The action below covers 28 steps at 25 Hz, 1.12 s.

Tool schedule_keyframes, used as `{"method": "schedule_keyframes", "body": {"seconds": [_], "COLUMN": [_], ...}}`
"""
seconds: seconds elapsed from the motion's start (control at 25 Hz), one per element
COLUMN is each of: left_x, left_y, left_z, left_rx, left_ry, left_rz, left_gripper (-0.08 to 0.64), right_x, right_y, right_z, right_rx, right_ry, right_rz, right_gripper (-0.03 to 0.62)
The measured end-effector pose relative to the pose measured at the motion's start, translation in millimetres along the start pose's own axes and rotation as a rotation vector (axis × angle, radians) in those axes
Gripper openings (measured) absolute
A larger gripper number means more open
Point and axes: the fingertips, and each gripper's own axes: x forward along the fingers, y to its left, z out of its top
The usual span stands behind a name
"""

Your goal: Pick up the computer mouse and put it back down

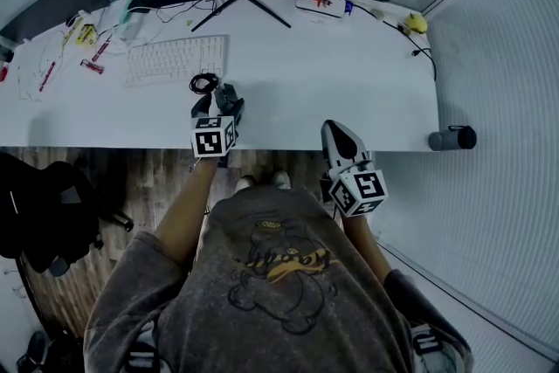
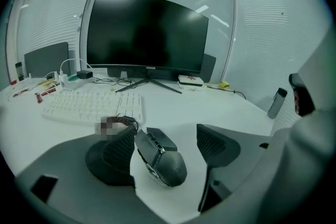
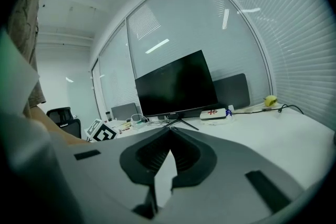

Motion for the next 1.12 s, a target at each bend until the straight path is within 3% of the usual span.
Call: {"method": "schedule_keyframes", "body": {"seconds": [0.28,0.52,1.12], "left_x": [31.1,47.3,59.6], "left_y": [12.9,18.6,16.4], "left_z": [-29.8,-39.3,-50.9], "left_rx": [-0.049,-0.045,-0.073], "left_ry": [0.091,0.133,0.172], "left_rz": [0.061,0.125,0.173], "left_gripper": [0.353,0.367,0.367], "right_x": [0.5,0.5,-3.0], "right_y": [-9.2,-14.8,-26.0], "right_z": [-1.3,-2.1,-8.5], "right_rx": [-0.004,-0.010,-0.004], "right_ry": [0.021,0.035,0.068], "right_rz": [-0.007,-0.014,-0.023], "right_gripper": [0.006,0.006,0.006]}}
